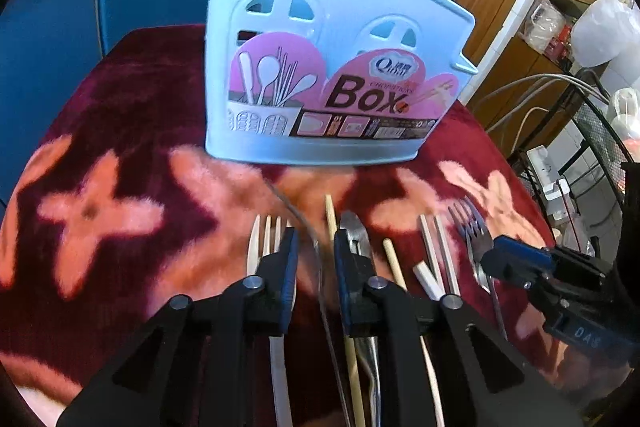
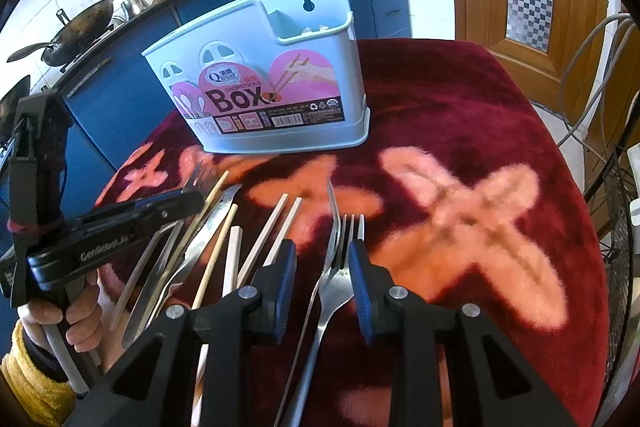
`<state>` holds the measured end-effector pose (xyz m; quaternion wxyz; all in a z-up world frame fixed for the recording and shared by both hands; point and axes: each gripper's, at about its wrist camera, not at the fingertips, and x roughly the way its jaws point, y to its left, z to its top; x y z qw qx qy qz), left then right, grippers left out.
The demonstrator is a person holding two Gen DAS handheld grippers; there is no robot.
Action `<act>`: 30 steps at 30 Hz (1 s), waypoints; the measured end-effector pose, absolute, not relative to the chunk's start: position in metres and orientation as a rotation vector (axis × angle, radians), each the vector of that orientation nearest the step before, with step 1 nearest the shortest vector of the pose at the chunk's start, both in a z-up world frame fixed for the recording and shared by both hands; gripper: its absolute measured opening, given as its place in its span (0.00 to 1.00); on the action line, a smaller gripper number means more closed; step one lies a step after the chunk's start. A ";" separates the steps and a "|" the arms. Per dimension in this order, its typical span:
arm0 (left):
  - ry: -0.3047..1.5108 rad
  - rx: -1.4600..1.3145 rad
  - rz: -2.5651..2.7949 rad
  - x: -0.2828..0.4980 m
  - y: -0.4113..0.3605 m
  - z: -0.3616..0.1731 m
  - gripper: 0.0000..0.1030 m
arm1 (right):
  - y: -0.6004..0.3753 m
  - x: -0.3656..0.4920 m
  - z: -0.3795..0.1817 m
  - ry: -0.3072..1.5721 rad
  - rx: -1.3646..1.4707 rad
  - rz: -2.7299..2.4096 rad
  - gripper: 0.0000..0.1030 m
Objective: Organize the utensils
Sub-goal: 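Close the left tool on a metal fork while the right tool grasps another metal fork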
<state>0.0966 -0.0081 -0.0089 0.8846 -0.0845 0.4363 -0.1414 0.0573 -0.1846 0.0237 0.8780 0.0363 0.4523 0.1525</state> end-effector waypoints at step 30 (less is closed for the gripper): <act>0.843 -0.220 -0.388 0.088 -0.004 0.030 0.03 | -0.171 0.077 0.066 0.875 -0.037 0.377 0.04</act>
